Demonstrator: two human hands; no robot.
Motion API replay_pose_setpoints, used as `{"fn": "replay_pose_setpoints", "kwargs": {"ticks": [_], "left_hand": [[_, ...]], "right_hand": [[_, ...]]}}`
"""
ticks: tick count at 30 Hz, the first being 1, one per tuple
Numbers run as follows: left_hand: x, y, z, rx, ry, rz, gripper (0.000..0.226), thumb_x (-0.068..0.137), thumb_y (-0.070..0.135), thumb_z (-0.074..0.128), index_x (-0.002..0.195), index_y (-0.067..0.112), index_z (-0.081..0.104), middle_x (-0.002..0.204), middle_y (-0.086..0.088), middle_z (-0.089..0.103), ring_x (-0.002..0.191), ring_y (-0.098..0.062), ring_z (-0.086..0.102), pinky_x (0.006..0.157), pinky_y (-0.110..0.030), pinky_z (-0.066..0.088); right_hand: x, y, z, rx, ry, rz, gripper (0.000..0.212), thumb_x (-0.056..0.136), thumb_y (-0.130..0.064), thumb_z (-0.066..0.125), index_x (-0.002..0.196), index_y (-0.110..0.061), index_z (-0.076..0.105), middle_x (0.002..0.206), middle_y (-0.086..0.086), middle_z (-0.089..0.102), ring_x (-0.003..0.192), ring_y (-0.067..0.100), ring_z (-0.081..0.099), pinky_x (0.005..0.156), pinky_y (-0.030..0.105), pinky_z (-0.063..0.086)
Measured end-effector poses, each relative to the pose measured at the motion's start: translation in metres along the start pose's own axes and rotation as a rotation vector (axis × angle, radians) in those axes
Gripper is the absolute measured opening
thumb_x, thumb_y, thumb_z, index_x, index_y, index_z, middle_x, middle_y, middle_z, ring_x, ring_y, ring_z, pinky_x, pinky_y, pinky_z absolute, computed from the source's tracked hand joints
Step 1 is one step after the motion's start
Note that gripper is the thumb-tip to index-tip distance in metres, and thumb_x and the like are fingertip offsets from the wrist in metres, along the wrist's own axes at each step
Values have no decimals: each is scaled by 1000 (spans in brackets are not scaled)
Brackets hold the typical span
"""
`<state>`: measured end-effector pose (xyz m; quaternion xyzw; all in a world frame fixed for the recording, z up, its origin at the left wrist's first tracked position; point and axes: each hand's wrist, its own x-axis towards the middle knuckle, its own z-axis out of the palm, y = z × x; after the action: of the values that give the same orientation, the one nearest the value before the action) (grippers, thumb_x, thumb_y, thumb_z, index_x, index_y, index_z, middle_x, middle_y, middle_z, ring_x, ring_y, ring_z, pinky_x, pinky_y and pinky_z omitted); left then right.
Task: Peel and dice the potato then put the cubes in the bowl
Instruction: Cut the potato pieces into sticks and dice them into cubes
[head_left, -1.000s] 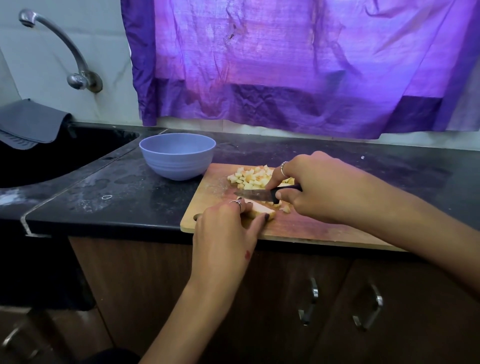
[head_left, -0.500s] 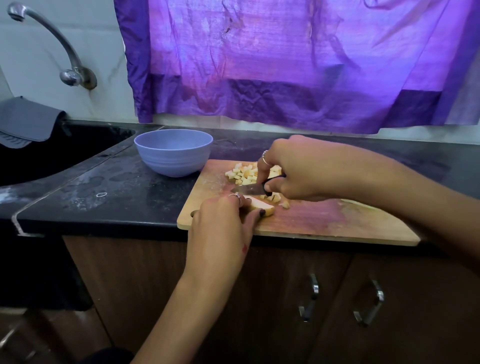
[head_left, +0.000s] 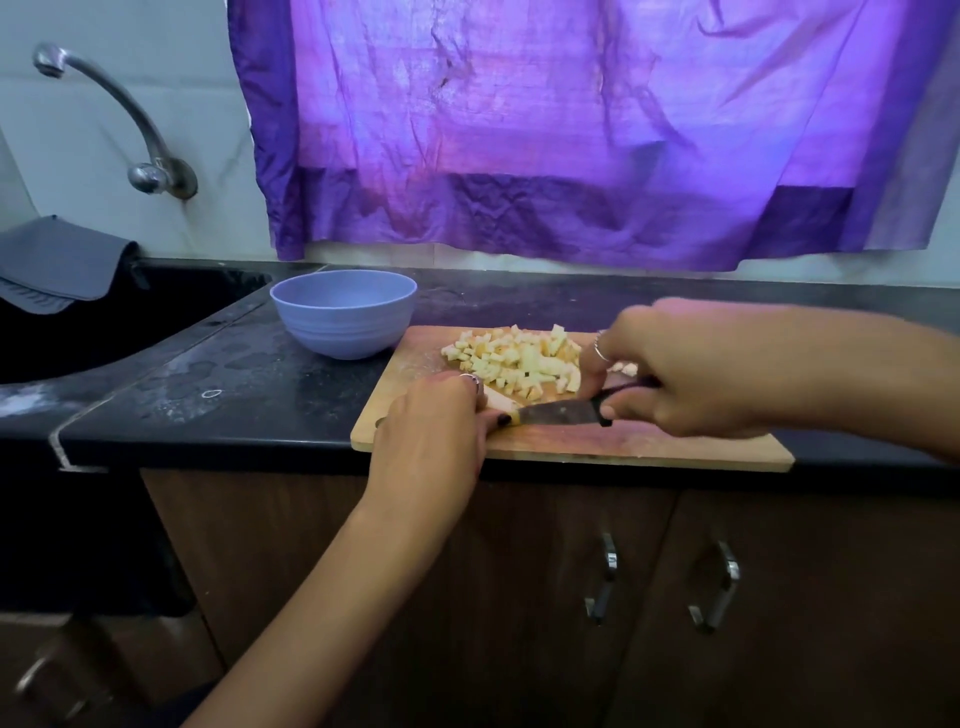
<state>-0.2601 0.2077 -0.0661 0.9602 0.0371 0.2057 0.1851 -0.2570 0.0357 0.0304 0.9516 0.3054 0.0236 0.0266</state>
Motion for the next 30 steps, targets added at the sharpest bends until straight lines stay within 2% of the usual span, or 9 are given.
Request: {"fn": "replay_pose_setpoints", "kwargs": {"ticks": [3,6,7,9,11,16,18,21,30], "left_hand": [[2,-3,-1,-2,-11,1,26,93,41,57,103,20,67,101,0,65,91,-16,56,76,-29,44],[0,-6,-1,-30,10,15,26,93,42,57,106,23,68,102,2,66,86,-10,49,73,-23,36],[0,-5,-1,-39,14,15,26,93,42,56,107,23,67,103,3,66,85,-9,47,74,-22,36],[-1,-6,0,-44,2,11,27,93,43,55,109,24,67,105,3,66,86,-9,48,75,-22,36],[-1,-6,-1,-63,21,22,27,93,42,56,109,25,68,106,5,66,89,-9,52,73,-19,33],[-6,-12,-2,-145,85,44,27,90,41,62,111,26,70,106,7,69,97,-10,61,86,-23,45],[-5,-16,1,-207,135,36,30,85,40,68,109,23,72,103,6,71,95,-9,63,89,-29,50],[-5,-18,4,-258,170,10,35,81,41,72,108,19,73,101,3,72,96,-11,64,90,-33,51],[-4,-22,8,-213,211,64,28,87,43,64,107,25,71,101,9,69,94,-4,59,80,-14,41]], "right_hand": [[-25,-2,7,-22,30,23,20,93,-34,56,113,-36,59,76,-20,41,67,1,45,67,20,39],[-44,-12,21,-92,96,37,30,98,-37,45,128,-43,48,110,-19,47,103,4,48,74,12,25],[-47,-15,28,-133,138,40,34,99,-36,43,132,-44,43,118,-15,50,112,9,49,76,15,30],[-45,-19,45,-200,210,36,44,99,-31,42,139,-46,30,113,-8,57,105,16,57,72,26,42],[-37,-18,59,-237,266,36,52,98,-28,43,143,-45,22,107,-6,61,98,19,60,67,29,44],[-21,-7,56,110,293,119,30,97,-38,45,125,-45,48,123,-5,57,109,17,54,85,37,51],[-13,-8,52,237,309,128,26,94,-40,50,119,-46,54,123,-3,56,104,16,56,85,39,51],[-1,-12,49,254,286,135,24,93,-39,54,116,-46,57,119,-3,58,96,13,55,80,35,52],[12,-18,49,244,233,115,21,94,-38,53,113,-46,59,102,-4,64,95,11,53,89,34,44]]}}
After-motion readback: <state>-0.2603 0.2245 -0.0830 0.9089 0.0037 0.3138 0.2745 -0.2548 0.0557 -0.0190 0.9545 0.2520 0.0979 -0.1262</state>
